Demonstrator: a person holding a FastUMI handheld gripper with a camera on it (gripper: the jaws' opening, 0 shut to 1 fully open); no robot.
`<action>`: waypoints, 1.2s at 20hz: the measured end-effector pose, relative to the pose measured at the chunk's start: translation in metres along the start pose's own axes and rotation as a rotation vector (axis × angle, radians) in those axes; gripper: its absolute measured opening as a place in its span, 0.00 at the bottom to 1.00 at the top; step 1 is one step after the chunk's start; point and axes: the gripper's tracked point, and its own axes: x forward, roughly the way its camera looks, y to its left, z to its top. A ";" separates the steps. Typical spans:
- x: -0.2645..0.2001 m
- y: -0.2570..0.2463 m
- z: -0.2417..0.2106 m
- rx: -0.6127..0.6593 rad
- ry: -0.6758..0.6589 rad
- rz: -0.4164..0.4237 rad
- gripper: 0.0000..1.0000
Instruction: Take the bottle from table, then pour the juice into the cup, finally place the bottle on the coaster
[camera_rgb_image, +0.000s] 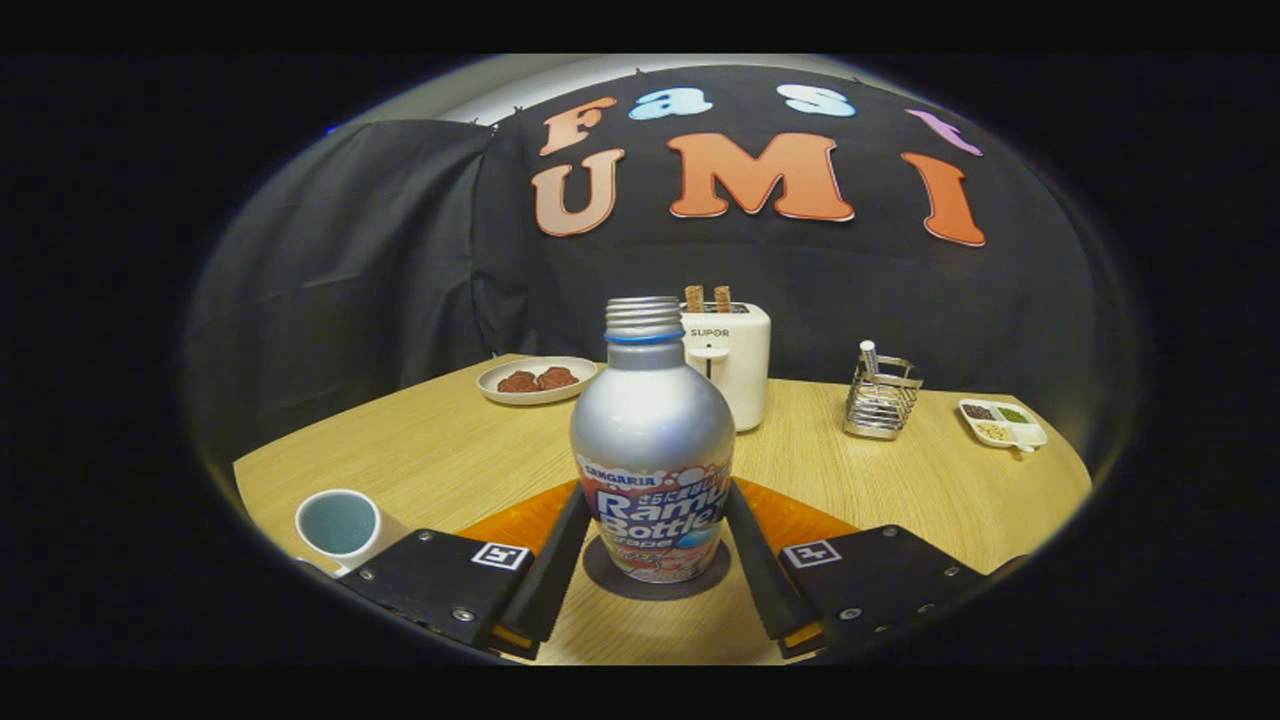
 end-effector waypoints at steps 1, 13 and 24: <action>0.000 0.001 -0.002 -0.002 -0.003 0.001 0.77; -0.031 0.002 0.015 -0.040 -0.068 0.011 0.97; -0.147 -0.018 0.093 -0.045 -0.276 -0.015 0.97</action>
